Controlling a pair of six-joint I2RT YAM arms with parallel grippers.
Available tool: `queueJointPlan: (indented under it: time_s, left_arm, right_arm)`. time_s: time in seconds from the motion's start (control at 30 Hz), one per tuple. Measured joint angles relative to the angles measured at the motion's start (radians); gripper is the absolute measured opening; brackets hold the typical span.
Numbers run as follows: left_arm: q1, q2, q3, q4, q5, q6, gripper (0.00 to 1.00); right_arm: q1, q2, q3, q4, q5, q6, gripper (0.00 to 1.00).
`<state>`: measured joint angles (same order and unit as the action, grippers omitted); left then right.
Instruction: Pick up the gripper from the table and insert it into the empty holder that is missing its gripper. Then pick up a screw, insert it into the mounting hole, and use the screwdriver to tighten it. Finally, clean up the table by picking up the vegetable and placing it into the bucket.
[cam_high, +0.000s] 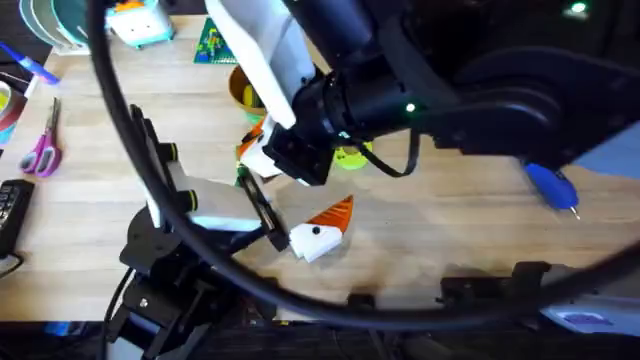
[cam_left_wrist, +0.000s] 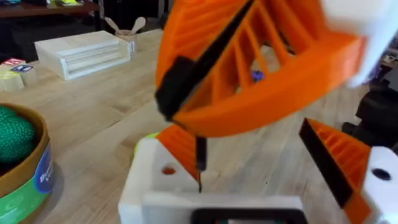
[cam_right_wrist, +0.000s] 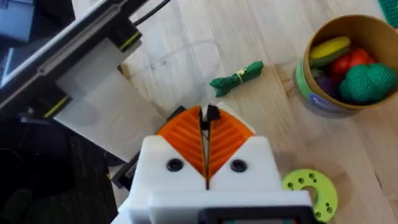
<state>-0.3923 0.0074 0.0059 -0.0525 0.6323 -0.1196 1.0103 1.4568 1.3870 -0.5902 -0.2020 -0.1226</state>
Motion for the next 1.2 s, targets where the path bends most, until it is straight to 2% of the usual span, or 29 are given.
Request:
queueJointPlan:
  time_s: [0.37, 1.2]
  left_arm:
    - [0.000, 0.000, 0.000, 0.000, 0.000, 0.000, 0.992]
    - [0.000, 0.000, 0.000, 0.000, 0.000, 0.000, 0.992]
  right_arm:
    - [-0.038, 0.007, 0.000, -0.022, 0.019, 0.000, 0.007]
    - [-0.038, 0.064, 0.000, -0.019, 0.053, -0.009, 0.007]
